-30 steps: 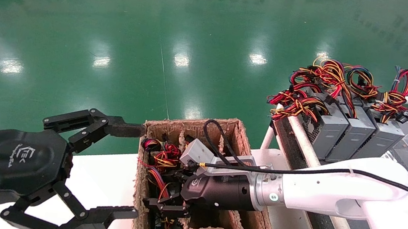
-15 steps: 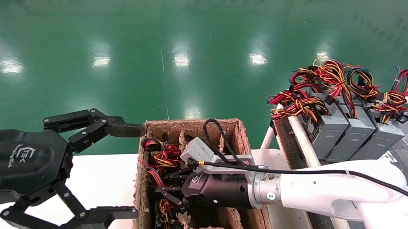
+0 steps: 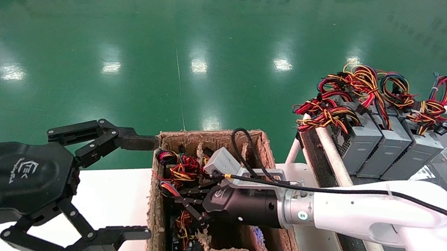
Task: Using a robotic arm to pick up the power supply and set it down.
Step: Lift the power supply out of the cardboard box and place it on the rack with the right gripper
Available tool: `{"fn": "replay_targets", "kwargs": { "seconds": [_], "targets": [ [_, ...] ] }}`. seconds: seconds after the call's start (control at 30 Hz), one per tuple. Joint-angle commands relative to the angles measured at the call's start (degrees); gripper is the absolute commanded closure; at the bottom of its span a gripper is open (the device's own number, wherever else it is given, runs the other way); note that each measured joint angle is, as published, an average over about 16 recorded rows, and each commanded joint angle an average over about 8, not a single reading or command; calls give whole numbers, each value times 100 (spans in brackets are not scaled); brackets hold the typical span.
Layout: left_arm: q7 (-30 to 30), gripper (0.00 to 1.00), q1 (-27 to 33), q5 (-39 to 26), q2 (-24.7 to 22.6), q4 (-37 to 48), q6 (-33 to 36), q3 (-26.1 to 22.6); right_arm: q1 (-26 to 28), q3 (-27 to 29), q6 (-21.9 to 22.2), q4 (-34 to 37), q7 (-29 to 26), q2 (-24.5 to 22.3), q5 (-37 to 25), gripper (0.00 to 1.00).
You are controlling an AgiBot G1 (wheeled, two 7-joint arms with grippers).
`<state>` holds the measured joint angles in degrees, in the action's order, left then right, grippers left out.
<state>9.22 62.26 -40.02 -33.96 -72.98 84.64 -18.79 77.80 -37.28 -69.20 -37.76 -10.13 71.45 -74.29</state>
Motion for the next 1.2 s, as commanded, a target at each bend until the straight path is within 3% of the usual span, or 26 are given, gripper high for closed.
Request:
{"fn": "replay_targets", "kwargs": {
  "seconds": [0.03,0.57,1.2],
  "targets": [
    [0,0,0,0,0,0,0,0,-13,40,1,-31,5,-31,54,100],
    [-1,0,1,2,1,0,-1,-3,-158,628,-87,-1036,-412,-723,870,100],
    [-3,0,1,4,2,0,-2,-5,-332,1787,71,-2133,-775,-1894,2173,100]
  ]
}}
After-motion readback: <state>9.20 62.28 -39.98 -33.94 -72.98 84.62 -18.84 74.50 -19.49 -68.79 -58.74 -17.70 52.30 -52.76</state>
